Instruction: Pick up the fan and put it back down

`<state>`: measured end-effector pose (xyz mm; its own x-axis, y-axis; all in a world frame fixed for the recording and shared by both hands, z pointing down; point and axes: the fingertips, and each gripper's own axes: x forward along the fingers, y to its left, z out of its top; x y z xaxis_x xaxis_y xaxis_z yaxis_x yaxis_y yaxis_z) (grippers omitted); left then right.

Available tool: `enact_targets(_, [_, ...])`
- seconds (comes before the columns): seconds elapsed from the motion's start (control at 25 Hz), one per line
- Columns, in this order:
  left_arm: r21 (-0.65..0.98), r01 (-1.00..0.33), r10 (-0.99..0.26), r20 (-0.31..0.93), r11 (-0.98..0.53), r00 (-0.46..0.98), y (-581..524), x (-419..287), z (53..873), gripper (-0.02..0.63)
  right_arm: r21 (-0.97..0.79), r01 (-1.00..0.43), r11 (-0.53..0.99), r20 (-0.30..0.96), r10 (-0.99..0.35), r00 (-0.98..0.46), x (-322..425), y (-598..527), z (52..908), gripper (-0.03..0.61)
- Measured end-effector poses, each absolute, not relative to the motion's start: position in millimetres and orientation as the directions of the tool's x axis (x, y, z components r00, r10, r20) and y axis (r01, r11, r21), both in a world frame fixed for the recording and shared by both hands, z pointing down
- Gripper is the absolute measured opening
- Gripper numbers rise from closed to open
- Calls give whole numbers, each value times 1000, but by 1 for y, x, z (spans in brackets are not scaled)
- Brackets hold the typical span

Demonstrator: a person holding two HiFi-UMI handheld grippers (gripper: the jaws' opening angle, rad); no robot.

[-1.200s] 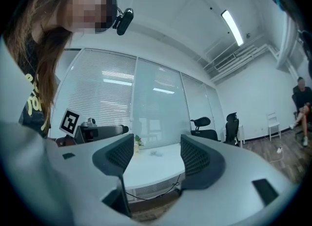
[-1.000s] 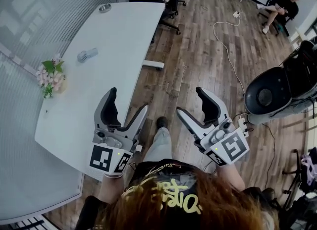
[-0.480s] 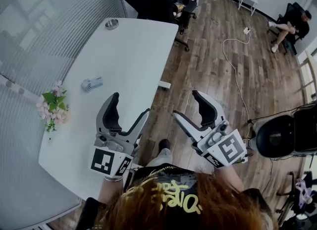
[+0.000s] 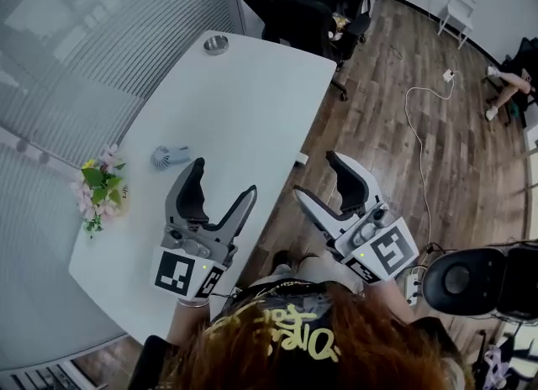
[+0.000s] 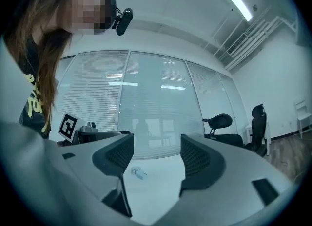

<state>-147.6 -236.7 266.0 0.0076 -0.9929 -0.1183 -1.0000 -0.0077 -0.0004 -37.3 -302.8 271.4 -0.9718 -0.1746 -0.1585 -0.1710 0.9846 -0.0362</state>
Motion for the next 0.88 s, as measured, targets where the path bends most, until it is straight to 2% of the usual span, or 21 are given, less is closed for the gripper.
enact_targets(0.44, [8,-914,-902,-161,406,-402,-187,-188,245,380,9,260,966,-139,259,-956,-110,-300,261,284])
enact_targets(0.88, [16,-726,-719,-132,687,-683,-89,-199,265,380,116,521,846,-84,531,-843,-205,-258,279,284])
